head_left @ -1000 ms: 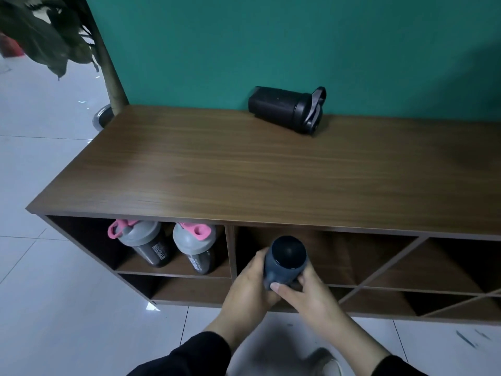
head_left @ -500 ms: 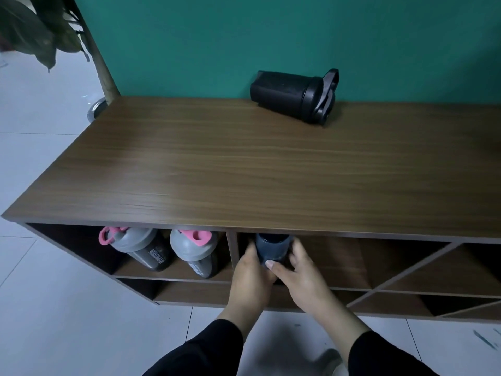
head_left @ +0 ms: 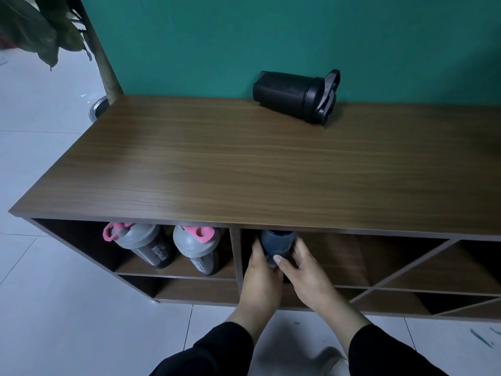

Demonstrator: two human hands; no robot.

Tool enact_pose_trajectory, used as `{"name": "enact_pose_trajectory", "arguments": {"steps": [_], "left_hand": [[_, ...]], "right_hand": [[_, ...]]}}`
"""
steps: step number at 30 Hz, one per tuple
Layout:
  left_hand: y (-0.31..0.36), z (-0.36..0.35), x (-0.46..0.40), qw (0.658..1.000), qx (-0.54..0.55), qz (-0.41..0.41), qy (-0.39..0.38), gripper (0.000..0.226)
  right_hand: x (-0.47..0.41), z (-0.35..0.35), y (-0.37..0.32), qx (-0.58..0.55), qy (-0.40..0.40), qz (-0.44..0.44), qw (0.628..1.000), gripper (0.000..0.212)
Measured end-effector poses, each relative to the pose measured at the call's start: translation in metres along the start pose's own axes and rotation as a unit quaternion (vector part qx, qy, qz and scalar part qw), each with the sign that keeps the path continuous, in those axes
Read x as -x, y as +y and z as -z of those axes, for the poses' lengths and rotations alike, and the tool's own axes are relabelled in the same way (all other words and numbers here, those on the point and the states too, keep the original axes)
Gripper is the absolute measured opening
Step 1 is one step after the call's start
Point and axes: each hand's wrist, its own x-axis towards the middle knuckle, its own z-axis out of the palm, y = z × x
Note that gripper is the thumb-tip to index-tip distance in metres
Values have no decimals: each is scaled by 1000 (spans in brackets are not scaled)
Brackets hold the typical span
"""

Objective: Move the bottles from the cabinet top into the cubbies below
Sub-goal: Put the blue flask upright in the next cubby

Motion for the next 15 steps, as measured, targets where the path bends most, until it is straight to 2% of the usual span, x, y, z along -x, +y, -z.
{"name": "enact_pose_trajectory", "arguments": {"steps": [3,4,6,7,8,9,12,15], "left_hand": [[6,2,19,998,-5,55,-17,69],[9,5,27,997,-28,69,-20,62],[11,10,43,995,-52,63,-56,41],[11,12,52,993,-53,53,-92,30],[13,13,60,988,-58,55,-130,28],[15,13,67,985,-60,59,-148,31],[15,11,75,986,-59,42,-150,21],[19,14,79,988,-31,45,-144,23]], "right_hand": [[10,5,1,82,15,-42,996,73],[16,9,3,125,12,-60,990,67],[34,18,0,201,-7,-73,977,34],[44,22,-7,212,-7,-66,975,29],[55,26,-15,209,0,-54,976,36],[68,29,-26,201,10,-32,979,42],[108,45,-76,200,102,128,966,55],[115,67,-130,156,200,240,937,47]]}}
